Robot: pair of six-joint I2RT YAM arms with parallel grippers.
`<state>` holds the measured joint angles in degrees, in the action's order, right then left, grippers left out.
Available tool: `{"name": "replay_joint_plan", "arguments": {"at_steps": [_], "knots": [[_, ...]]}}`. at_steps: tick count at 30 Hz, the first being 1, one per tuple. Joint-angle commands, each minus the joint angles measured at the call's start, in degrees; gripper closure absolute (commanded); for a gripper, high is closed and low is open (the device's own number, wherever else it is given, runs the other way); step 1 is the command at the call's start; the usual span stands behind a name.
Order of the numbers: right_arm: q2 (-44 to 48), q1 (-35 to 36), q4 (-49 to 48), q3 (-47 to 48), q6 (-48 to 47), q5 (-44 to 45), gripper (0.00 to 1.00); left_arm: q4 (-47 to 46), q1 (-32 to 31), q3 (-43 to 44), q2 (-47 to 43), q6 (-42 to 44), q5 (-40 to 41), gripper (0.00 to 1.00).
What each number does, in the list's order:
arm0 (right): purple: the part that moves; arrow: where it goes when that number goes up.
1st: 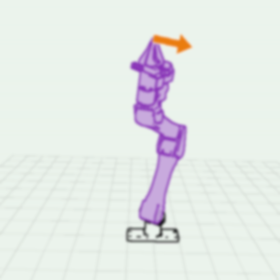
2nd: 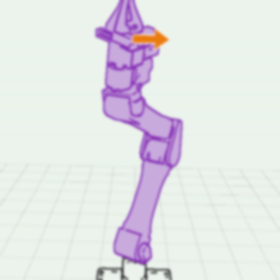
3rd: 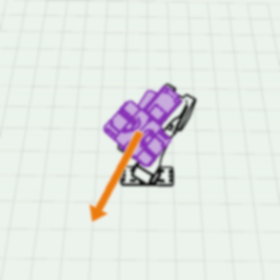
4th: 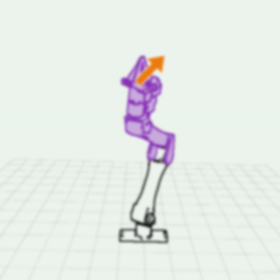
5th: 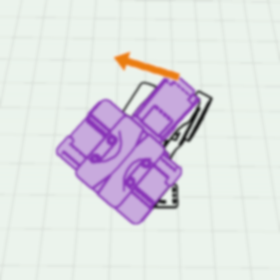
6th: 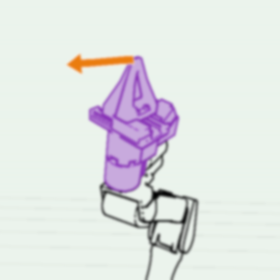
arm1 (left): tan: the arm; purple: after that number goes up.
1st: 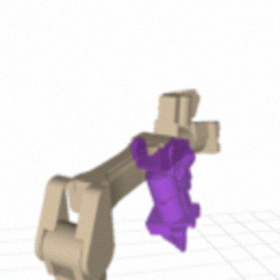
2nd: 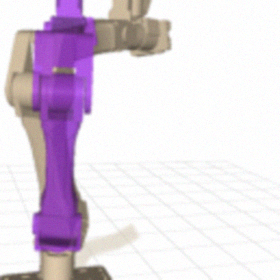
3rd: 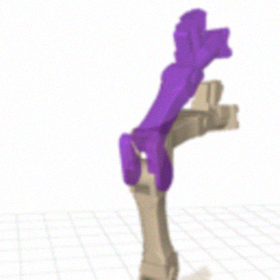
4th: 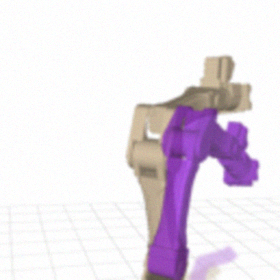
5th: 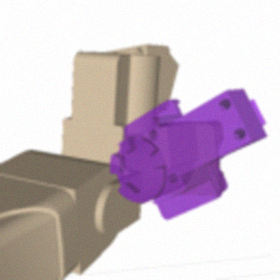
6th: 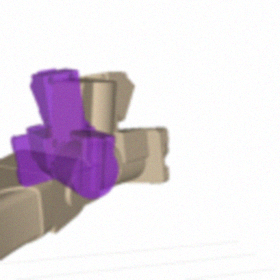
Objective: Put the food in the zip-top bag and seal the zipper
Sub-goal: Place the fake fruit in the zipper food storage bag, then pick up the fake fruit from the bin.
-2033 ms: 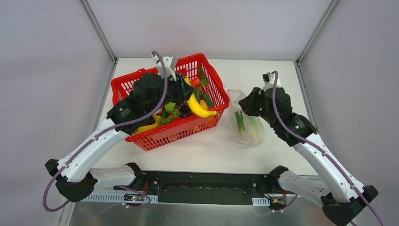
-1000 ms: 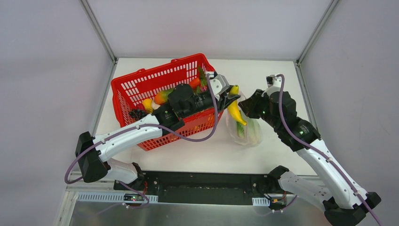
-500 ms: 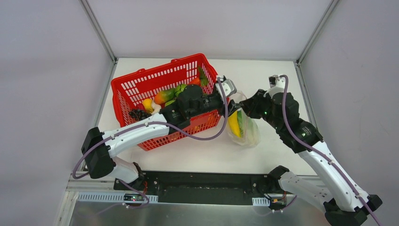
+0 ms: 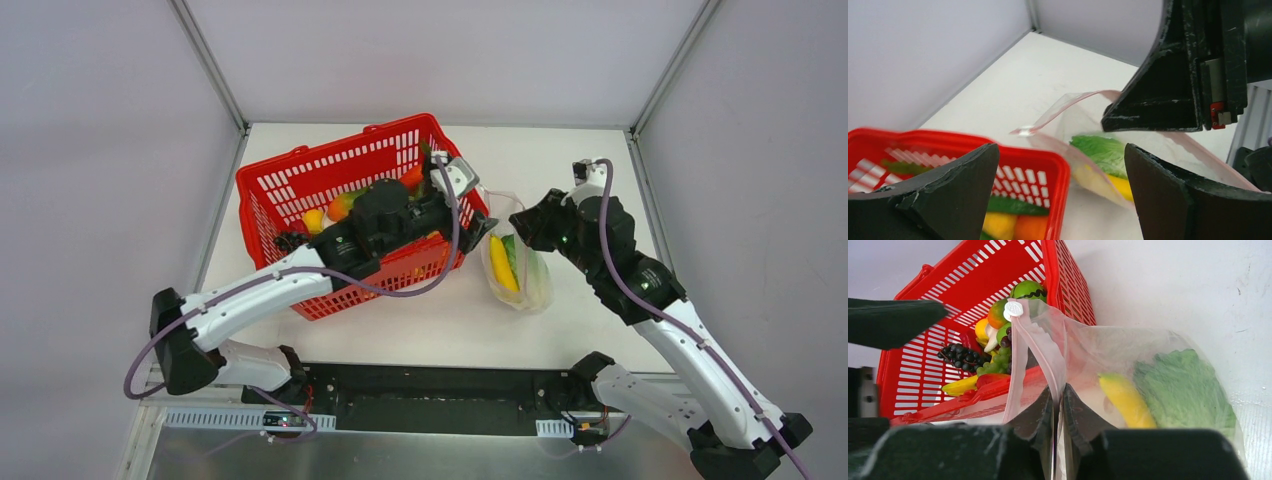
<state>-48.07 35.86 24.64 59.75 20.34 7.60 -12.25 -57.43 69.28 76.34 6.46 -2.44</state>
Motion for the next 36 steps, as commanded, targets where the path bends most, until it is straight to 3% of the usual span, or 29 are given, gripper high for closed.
{"name": "replay_joint_plan", "arguments": {"at_steps": [1, 4, 11, 17, 21, 30, 36], "knots": [[-0.4, -0.2, -3.0, 0.3, -0.3, 0.8, 0.87, 9.7, 0.1, 1.4, -8.0, -1.0, 13.1, 0.01], [-0.8, -0.2, -3.1, 0.4, -0.6, 0.8, 0.87, 17.7, 3.3, 1.2, -11.0, -5.8, 20.8, 0.01], [-1.4, -0.2, -3.0, 0.8, -1.2, 0.5, 0.87, 45.5, 16.6, 2.6, -15.4, -34.8, 37.4, 0.02], [-2.1, -0.1, -3.3, 0.9, -1.1, -0.1, 0.86, 59.3, 18.4, 1.8, -15.0, -49.9, 48.1, 0.02], [-2.1, -0.2, -3.6, 1.0, -1.0, -0.5, 0.86, 65.4, 19.4, 1.9, -12.7, -58.0, 50.2, 0.01], [-2.0, -0.2, -3.5, 0.7, -1.1, -0.2, 0.86, 91.4, 22.2, 15.4, 3.7, -75.5, 50.6, 0.01], [-2.0, -0.2, -3.4, 0.4, -1.3, 0.5, 0.85, 91.2, 25.4, 12.8, 4.5, -82.4, 45.5, 0.01]]}}
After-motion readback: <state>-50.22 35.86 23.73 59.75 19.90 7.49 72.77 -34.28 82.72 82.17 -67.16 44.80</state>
